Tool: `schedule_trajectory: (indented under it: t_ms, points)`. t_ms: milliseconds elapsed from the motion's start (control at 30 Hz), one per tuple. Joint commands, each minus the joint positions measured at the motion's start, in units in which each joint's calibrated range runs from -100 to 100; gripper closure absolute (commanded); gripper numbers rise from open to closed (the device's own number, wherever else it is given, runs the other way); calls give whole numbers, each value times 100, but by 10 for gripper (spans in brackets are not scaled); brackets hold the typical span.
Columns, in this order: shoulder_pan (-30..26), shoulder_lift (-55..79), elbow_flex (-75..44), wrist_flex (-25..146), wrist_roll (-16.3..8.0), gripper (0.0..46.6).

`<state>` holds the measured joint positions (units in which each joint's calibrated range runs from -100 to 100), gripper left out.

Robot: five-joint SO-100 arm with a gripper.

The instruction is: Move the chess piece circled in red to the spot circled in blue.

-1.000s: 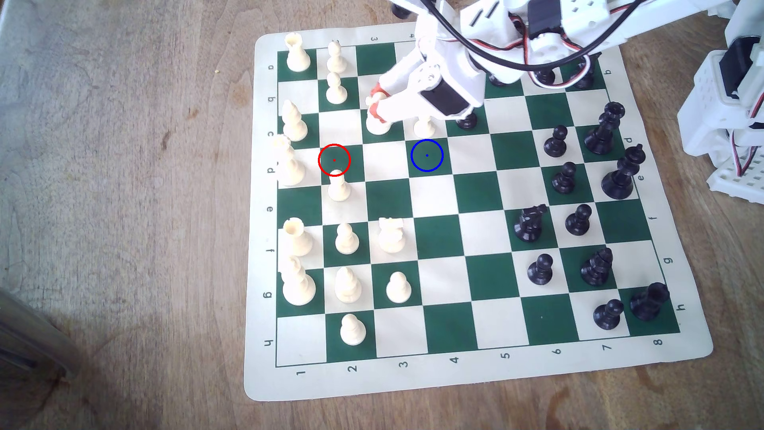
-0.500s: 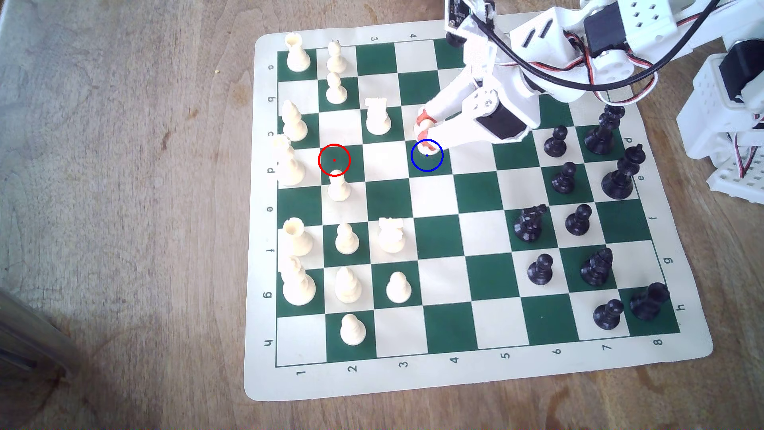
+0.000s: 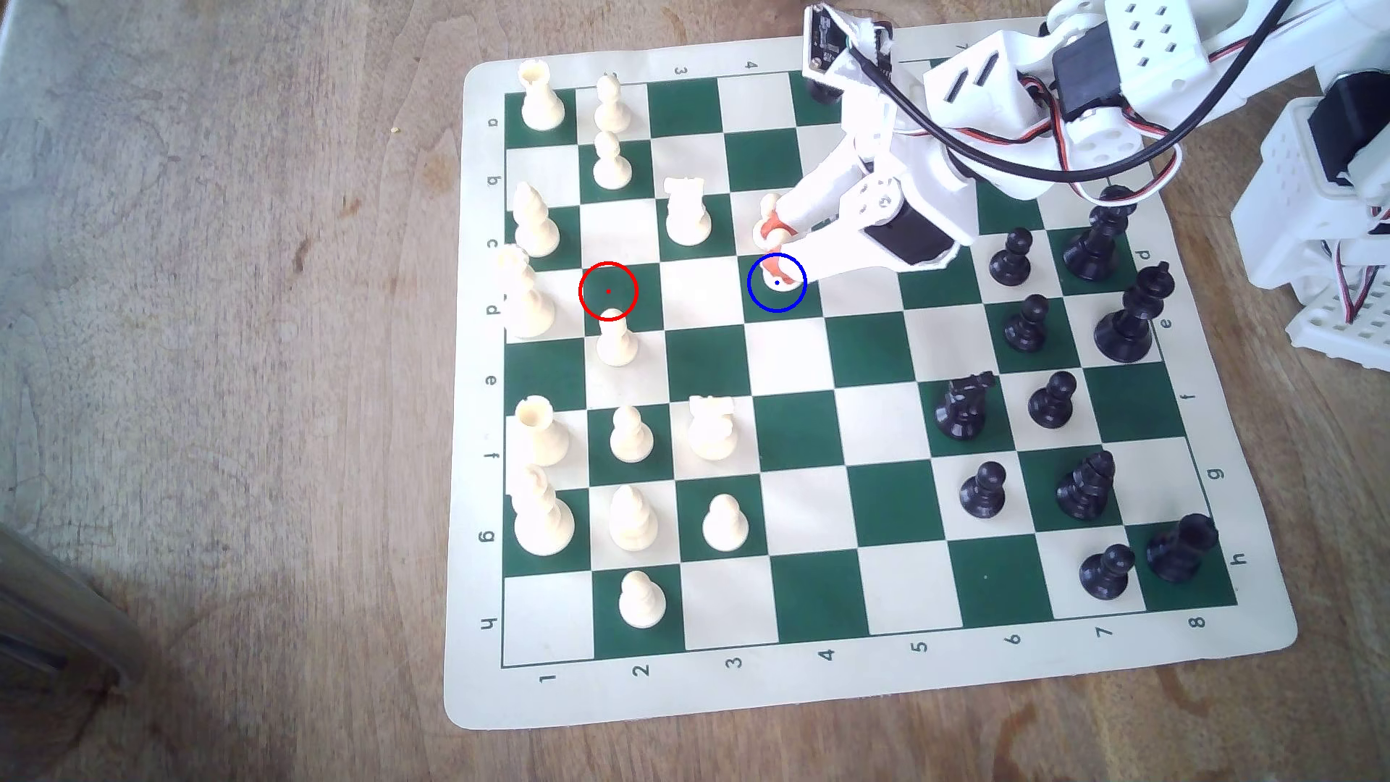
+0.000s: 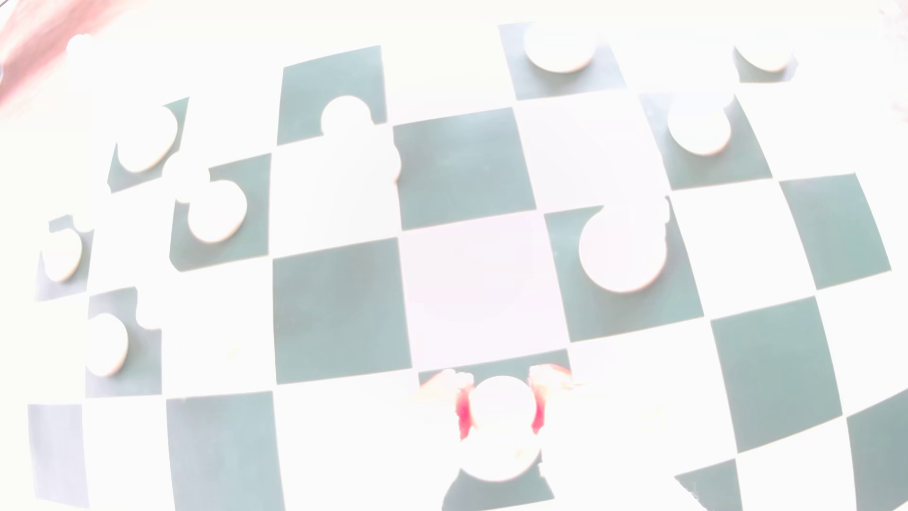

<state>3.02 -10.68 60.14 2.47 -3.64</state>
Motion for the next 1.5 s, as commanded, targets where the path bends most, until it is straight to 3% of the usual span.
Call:
schedule_trajectory:
  t_ms: [0,367,433,500,667,1067,1233,1367,1467]
  points:
    - [30,-1,-67,-181,10,464]
    - [14,483,-167,-673,-24,444]
    - [38,517,-185,-697,-34,376]
    - [46,457,-149,-648,-59,250]
    - [116,177,-131,-149,-24,204]
    - [359,-1937,42,1833,88,223]
    - [22,-4068,1284,2316,147,212]
    - [-197,-5910,2200,2931,269,346]
    - [-236,-6903,2725,2652,317,406]
